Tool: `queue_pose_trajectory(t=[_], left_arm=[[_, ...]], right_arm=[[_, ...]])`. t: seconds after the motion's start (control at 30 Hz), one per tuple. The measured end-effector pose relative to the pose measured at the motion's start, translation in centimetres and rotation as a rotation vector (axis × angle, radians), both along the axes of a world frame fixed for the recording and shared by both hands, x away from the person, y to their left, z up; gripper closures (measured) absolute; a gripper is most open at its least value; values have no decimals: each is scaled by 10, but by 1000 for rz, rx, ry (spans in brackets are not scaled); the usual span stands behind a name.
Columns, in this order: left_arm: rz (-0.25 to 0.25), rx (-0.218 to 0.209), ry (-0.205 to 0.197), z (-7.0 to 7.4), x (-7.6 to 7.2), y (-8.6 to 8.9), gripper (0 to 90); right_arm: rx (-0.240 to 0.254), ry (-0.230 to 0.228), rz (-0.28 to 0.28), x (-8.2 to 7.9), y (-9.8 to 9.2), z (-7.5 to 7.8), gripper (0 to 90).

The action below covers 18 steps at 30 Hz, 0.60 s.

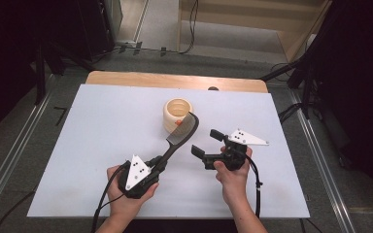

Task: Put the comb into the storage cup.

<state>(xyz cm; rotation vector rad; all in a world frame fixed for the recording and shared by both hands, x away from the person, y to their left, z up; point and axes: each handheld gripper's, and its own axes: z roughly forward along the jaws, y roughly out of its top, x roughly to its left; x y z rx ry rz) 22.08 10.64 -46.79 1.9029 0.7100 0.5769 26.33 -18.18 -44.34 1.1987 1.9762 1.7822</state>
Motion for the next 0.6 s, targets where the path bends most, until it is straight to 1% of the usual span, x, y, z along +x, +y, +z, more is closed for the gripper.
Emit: queue_pose_trajectory(t=[0.1, 0.2, 0.27, 0.33, 0.37, 0.4, 0.43, 0.5, 0.53, 0.57, 0.6], left_arm=[[-8, 8, -14, 0, -2, -4, 729], [-18, 12, -19, -1, -4, -7, 729], [-23, 13, -20, -2, -5, -9, 729], [-29, 13, -22, -3, -6, -11, 729], [-31, 16, -23, -3, -7, -12, 729], [-33, 17, -26, -3, -7, -12, 730], [-37, 16, -26, -3, -8, -13, 730], [-45, 13, -31, -4, -9, -14, 729], [-49, 7, -33, -4, -9, -14, 729], [-51, 5, -33, -4, -10, -15, 729], [-56, 4, -35, -4, -10, -16, 729]], right_arm=[[10, 8, 1, 1, 1, 0, 0], [20, 14, 6, 2, 2, -1, 0], [30, 31, 15, 2, 5, -1, 0], [30, 33, 15, 2, 5, -1, 0], [41, 45, -2, 2, 6, -1, 42], [45, 57, -3, 3, 7, -1, 44], [45, 57, -3, 3, 7, -1, 44], [52, 73, -11, 4, 8, -2, 83], [50, 85, -19, 4, 8, -3, 122], [55, 110, -29, 5, 10, -4, 168], [60, 120, -31, 6, 11, -4, 217]])
